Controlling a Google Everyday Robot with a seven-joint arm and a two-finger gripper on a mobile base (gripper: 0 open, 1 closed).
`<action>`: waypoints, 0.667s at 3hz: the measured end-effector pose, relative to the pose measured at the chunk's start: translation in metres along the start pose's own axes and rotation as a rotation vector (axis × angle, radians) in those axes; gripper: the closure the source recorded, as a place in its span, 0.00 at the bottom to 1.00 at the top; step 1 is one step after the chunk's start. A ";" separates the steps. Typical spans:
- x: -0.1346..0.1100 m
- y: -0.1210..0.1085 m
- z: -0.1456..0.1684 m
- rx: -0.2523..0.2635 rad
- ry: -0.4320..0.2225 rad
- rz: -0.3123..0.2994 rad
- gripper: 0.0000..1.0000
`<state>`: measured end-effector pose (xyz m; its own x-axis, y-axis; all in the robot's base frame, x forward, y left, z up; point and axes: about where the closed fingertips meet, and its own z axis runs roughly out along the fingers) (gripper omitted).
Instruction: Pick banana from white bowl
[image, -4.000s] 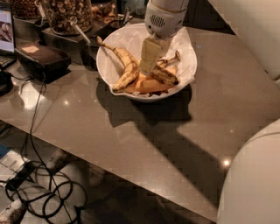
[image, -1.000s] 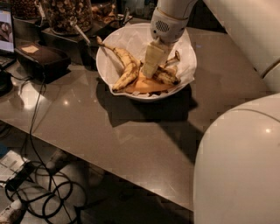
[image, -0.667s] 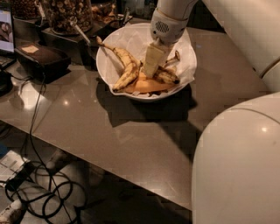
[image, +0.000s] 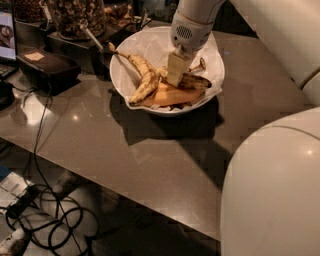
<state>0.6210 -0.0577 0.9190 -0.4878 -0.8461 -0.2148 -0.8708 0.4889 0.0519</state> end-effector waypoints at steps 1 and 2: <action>0.000 0.000 0.000 0.000 -0.001 0.000 1.00; -0.004 0.003 -0.011 0.021 -0.065 -0.038 1.00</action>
Offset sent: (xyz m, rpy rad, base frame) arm -0.0230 -0.0028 0.0316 0.0874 -0.1009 0.0859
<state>0.6192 -0.0550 0.9307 -0.4486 -0.8491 -0.2789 -0.8869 0.4615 0.0217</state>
